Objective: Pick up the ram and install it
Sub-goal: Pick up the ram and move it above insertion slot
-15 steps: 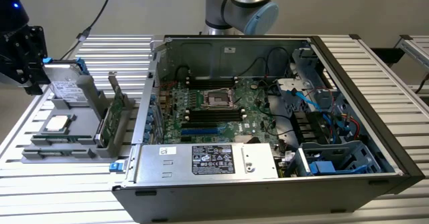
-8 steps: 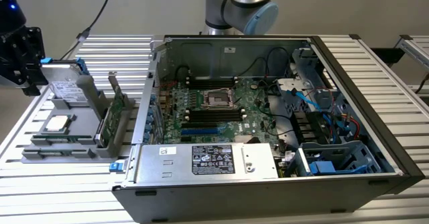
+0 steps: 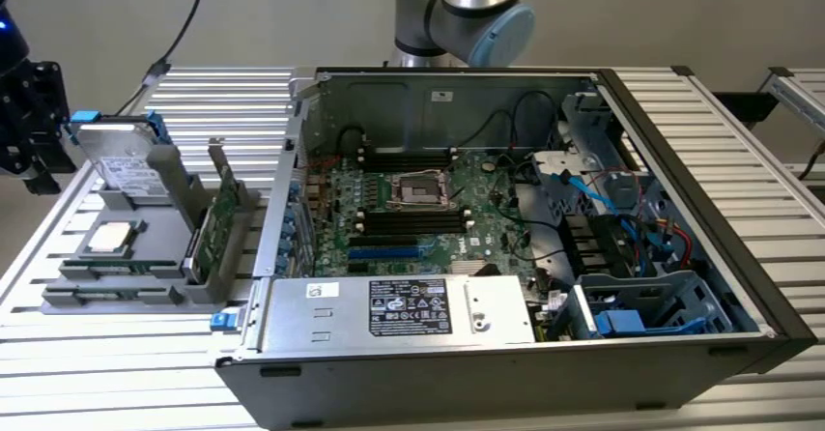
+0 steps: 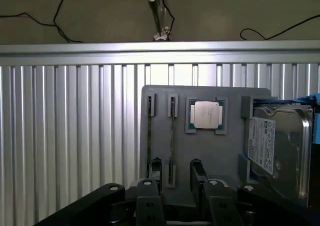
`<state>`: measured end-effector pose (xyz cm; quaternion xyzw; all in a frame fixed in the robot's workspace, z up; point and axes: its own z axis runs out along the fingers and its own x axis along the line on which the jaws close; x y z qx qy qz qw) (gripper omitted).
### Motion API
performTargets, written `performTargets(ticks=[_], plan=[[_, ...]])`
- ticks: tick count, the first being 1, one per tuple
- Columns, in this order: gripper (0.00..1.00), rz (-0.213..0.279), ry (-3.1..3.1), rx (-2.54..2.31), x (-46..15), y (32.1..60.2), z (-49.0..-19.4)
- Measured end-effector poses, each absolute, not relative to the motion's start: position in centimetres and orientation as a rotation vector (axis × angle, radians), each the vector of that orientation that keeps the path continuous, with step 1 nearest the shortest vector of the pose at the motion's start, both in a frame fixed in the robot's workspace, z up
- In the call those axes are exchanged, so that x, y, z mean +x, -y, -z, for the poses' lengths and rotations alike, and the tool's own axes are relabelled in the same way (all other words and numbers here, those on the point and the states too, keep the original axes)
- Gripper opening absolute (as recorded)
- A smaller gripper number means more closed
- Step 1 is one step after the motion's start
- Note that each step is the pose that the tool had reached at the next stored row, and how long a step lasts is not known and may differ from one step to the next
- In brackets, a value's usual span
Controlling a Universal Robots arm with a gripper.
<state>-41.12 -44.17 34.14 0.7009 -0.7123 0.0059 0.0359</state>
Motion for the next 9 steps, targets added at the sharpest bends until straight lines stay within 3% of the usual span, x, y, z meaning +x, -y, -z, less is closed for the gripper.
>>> performTargets(ticks=[9], plan=[[0.36, -0.019, 2.183, 2.161, -41.6, 44.9, -32.5]])
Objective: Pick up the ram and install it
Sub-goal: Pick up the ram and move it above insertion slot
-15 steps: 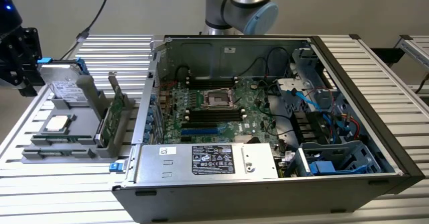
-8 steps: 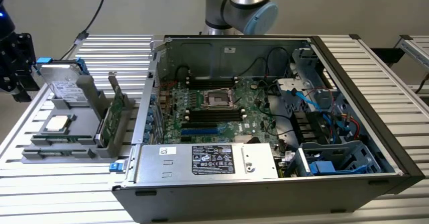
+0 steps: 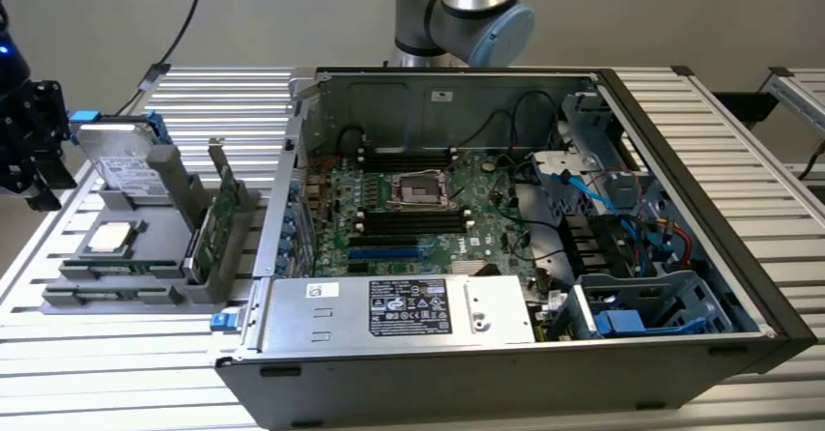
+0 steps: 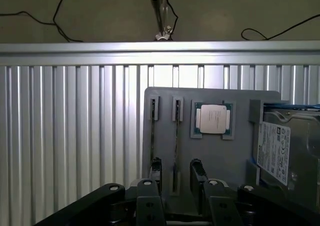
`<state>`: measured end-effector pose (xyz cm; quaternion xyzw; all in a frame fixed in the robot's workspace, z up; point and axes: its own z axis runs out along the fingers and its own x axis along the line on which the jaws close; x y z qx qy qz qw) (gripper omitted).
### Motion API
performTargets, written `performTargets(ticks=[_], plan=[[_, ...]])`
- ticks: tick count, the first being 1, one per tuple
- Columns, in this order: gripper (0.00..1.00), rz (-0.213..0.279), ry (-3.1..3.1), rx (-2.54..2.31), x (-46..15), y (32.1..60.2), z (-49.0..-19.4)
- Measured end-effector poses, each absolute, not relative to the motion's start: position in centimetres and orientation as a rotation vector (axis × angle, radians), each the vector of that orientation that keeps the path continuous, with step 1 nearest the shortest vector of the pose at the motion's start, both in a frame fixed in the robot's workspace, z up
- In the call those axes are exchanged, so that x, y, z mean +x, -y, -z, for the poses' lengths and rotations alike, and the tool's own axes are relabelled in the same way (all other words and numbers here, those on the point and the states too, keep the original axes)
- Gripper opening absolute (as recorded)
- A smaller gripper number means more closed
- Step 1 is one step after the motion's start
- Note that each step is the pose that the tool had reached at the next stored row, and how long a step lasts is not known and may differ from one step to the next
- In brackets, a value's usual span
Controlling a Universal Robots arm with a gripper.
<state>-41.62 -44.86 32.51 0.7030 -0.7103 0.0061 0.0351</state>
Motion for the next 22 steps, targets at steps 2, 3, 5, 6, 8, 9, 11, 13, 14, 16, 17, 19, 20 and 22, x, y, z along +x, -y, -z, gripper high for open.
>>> performTargets(ticks=[2, 3, 5, 6, 8, 9, 11, 13, 14, 16, 17, 19, 20, 22], plan=[[0.36, -0.019, 2.181, 2.163, -41.7, 45.0, -32.1], [0.36, -0.019, 2.18, 2.164, -41.7, 45.0, -32.0], [0.36, -0.019, 2.179, 2.166, -41.7, 45.2, -31.6], [0.36, -0.019, 2.178, 2.166, -41.8, 45.2, -31.4], [0.36, -0.019, 2.177, 2.168, -41.8, 45.3, -31.1], [0.36, -0.019, 2.176, 2.169, -41.8, 45.4, -30.9], [0.36, -0.02, 2.174, 2.171, -41.8, 45.5, -30.5], [0.36, -0.02, 2.173, 2.173, -41.9, 45.6, -30.1], [0.36, -0.02, 2.172, 2.173, -41.9, 45.7, -30.0], [0.36, -0.02, 2.171, 2.175, -41.9, 45.8, -29.6], [0.36, -0.02, 2.171, 2.175, -41.9, 45.9, -29.4], [0.36, -0.02, 2.169, 2.178, -41.9, 46.0, -29.1], [0.36, -0.02, 2.168, 2.179, -41.9, 46.1, -28.9], [0.36, -0.021, 2.167, 2.182, -41.9, 46.3, -28.6]])
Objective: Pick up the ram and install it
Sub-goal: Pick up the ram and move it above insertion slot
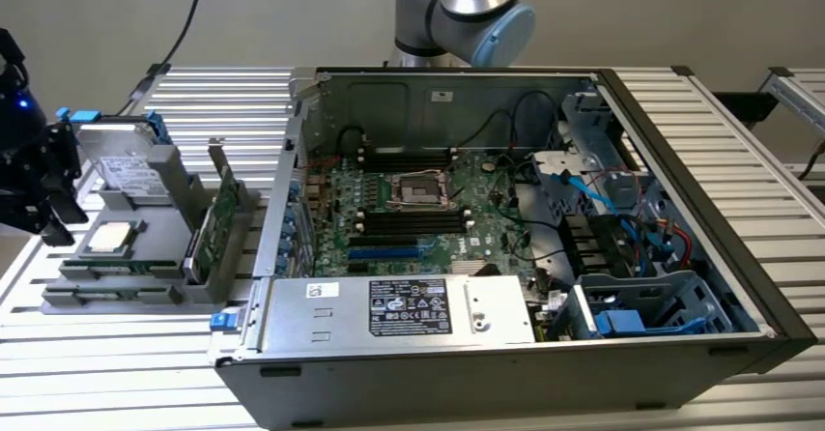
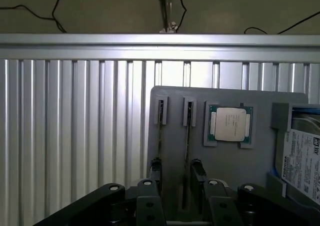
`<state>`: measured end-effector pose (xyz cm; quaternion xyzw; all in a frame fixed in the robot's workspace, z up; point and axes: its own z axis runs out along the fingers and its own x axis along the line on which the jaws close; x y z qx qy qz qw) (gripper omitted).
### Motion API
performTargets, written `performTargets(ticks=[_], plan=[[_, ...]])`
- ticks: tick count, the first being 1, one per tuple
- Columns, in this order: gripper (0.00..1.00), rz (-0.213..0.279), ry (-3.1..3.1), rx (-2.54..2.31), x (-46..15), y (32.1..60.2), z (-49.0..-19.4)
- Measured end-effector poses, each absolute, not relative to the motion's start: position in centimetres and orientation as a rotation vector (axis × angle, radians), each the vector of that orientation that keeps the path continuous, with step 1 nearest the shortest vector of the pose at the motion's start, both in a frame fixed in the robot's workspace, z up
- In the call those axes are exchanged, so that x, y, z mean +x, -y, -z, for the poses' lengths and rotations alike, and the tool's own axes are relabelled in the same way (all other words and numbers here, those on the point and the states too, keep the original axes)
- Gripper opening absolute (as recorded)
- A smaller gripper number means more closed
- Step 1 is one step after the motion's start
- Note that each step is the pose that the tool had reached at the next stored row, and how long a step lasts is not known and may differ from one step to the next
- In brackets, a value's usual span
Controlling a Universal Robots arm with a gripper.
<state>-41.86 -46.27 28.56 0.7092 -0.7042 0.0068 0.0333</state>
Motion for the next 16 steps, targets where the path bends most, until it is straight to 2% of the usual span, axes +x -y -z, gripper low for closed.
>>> performTargets(ticks=[16], plan=[[0.36, -0.03, 2.168, 2.201, -41.7, 47.3, -26.5]])
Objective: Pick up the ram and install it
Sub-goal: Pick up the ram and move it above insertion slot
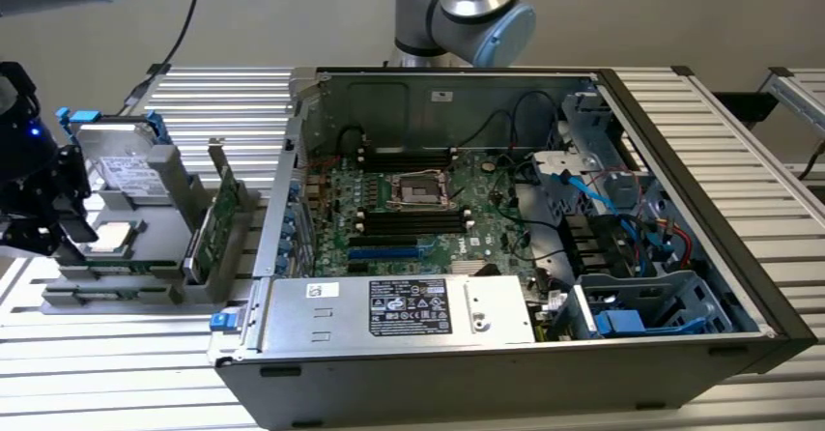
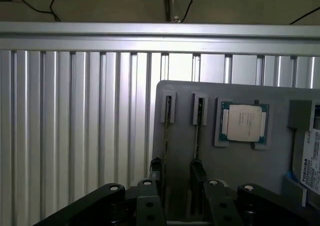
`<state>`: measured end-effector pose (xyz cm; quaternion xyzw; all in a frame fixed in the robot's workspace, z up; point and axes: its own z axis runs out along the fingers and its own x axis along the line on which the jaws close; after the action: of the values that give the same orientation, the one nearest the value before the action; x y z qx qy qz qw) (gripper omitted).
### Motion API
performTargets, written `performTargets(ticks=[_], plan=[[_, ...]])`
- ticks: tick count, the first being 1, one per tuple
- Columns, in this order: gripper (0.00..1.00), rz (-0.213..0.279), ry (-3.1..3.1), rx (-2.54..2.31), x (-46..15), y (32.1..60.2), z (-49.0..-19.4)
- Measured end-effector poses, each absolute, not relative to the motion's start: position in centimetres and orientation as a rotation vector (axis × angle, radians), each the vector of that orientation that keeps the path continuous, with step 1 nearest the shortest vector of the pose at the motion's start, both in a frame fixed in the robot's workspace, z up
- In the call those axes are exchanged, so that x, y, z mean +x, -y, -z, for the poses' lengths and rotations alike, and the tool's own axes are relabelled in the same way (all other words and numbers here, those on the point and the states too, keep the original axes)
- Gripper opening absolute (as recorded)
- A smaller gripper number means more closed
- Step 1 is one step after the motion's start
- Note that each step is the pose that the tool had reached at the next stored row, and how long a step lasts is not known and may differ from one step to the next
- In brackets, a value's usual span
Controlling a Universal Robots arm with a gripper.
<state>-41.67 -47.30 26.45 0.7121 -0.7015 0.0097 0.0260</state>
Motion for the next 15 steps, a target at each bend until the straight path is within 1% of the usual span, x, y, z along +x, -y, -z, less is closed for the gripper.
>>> performTargets(ticks=[15], plan=[[0.36, -0.031, 2.174, 2.208, -40.1, 48.2, -24.4]])
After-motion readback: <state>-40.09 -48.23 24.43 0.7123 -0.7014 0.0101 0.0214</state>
